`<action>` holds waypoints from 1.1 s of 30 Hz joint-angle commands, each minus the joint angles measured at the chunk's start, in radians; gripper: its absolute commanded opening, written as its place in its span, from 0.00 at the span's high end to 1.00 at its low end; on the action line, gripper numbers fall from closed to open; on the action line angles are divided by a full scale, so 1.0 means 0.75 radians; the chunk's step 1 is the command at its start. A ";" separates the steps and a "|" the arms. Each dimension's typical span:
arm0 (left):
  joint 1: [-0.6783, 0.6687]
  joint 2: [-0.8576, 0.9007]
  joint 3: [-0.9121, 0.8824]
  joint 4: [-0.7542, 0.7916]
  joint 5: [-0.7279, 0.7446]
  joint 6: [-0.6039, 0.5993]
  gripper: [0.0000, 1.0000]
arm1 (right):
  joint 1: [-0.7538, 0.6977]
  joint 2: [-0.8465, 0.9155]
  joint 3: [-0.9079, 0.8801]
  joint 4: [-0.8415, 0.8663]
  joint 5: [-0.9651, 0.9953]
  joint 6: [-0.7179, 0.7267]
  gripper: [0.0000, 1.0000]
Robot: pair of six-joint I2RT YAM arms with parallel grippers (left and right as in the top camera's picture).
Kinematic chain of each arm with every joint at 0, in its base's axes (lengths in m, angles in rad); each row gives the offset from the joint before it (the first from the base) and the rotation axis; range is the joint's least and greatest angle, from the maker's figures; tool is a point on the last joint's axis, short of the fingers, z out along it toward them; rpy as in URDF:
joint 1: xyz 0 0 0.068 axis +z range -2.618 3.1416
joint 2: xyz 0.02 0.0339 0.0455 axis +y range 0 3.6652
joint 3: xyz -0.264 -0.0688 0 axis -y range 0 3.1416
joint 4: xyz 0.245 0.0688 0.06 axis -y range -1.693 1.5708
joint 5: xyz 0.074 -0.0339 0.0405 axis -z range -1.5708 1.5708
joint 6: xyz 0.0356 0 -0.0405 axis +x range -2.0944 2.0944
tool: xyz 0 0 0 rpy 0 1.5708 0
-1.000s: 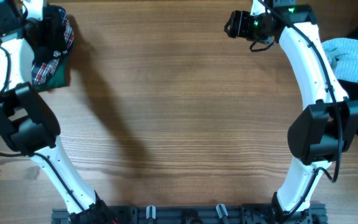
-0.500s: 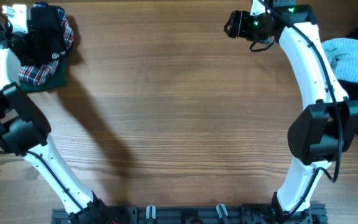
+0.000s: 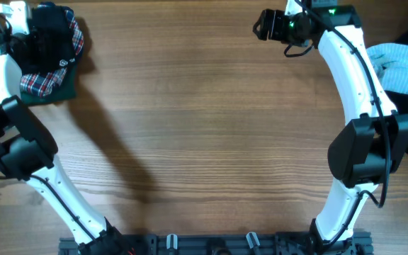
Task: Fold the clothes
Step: 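Press and adjust the black shirt on the stack with the left gripper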
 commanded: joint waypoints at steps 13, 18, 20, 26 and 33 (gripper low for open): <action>-0.103 -0.658 -0.008 -0.539 0.012 -0.066 0.00 | -0.070 -0.055 0.052 0.080 -0.151 -0.050 0.01; -0.218 -0.705 -0.008 -0.820 0.012 -0.065 0.00 | -0.145 -0.200 0.052 -0.051 -0.034 -0.086 0.01; -0.264 -0.706 -0.008 -0.918 0.012 -0.066 0.00 | -0.170 -0.269 0.052 -0.142 0.065 -0.104 0.00; -0.358 -0.706 -0.008 -1.122 0.012 -0.066 0.00 | -0.218 -0.432 0.052 -0.364 0.242 -0.119 0.01; -0.470 -0.710 -0.008 -1.270 0.012 -0.065 0.00 | -0.229 -0.536 0.052 -0.488 0.270 -0.119 0.01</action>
